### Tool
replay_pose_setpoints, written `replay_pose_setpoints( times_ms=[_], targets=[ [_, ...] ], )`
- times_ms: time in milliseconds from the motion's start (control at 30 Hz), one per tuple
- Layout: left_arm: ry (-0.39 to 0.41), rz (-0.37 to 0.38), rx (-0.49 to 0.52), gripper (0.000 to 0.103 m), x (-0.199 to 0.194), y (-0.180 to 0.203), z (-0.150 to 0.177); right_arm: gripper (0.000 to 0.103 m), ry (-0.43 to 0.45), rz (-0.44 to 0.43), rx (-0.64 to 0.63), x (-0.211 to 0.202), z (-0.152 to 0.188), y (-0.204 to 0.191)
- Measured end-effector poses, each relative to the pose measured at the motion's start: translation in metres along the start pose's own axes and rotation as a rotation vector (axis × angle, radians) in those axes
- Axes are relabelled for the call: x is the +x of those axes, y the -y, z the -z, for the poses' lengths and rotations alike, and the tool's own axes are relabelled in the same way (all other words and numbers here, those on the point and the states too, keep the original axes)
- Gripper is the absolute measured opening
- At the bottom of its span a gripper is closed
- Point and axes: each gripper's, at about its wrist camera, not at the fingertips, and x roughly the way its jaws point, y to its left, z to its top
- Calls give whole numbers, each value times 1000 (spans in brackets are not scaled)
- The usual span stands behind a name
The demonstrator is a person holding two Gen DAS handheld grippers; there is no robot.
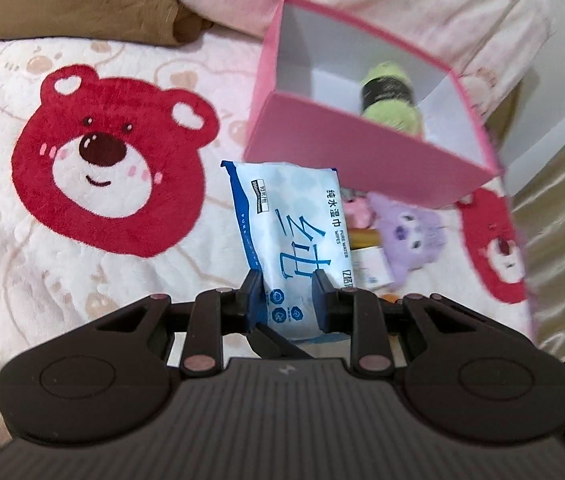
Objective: Organize objects
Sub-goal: 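Move the left tool to the blue wet-wipes pack and close on it, then lift the wet-wipes pack with the left tool and lower it into the pink box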
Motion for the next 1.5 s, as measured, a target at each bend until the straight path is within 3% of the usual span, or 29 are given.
replay_pose_setpoints(
  times_ms=[267, 433, 767, 1033, 1133, 1267, 1500],
  targets=[
    [68, 72, 47, 25, -44, 32, -8, 65, 74, 13, -23, -39, -15, 7],
    [103, 76, 115, 25, -64, 60, -22, 64, 107, 23, -55, -57, -35, 16],
    [163, 67, 215, 25, -67, 109, -86, 64, 157, 32, -67, -68, -104, 57],
    [131, 43, 196, 25, -22, 116, -157, 64, 161, 17, -35, -29, -153, 100],
    [101, 63, 131, 25, 7, 101, -178, 61, 159, 3, -5, -5, -157, 116],
    [77, 69, 87, 25, 37, 75, -187, 55, 155, -70, 104, 29, -144, 136],
    [14, 33, 80, 25, 100, 60, -180, 49, 74, -42, 136, 88, -125, 160]
  ],
)
